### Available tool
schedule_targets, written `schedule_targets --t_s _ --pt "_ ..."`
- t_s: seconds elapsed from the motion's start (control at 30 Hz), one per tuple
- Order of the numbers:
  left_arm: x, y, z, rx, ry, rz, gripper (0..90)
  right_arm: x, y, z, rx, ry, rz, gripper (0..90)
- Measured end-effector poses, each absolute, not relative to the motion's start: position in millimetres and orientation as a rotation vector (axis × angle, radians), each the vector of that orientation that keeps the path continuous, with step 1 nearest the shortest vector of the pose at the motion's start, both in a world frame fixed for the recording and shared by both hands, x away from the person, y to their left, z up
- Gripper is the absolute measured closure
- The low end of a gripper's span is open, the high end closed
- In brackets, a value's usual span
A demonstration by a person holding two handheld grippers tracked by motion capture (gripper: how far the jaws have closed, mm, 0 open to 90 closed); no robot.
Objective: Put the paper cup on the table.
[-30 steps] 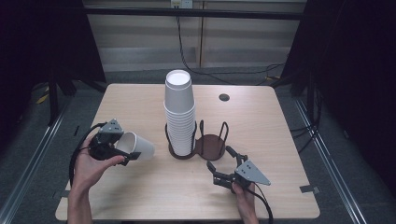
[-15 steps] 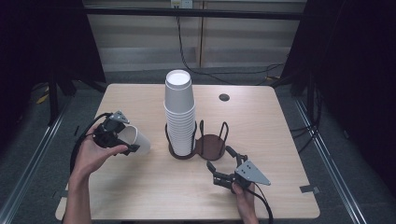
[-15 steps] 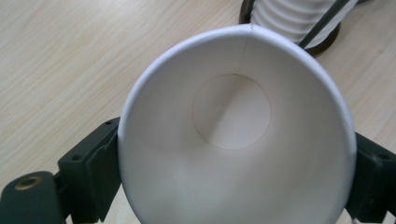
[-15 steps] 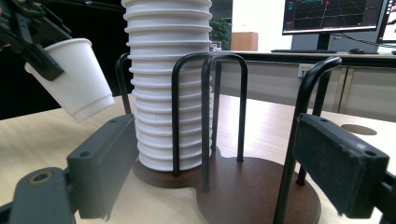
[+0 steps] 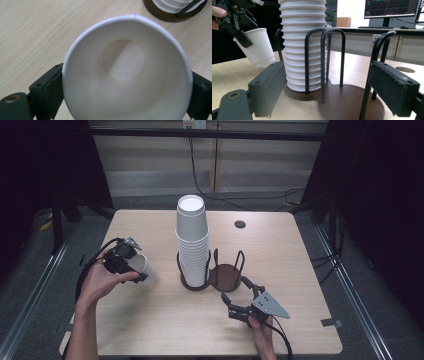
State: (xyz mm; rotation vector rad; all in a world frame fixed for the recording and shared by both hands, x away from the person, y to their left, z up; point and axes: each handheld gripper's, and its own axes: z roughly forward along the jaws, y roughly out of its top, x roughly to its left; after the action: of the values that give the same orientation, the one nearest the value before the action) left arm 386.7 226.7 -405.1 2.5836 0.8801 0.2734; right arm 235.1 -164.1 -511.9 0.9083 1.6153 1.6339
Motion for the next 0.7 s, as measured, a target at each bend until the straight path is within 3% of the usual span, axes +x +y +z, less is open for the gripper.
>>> schedule_targets --t_s 0.3,0.7 --pt "389.4 223.2 -415.0 2.638 0.877 0.285 7.9 235.1 -164.2 -511.9 0.908 1.616 1.634 13.4" --pt "394.0 217.8 -428.8 2.580 0.906 0.265 5.5 235.0 -164.3 -511.9 0.906 1.618 1.634 13.4"
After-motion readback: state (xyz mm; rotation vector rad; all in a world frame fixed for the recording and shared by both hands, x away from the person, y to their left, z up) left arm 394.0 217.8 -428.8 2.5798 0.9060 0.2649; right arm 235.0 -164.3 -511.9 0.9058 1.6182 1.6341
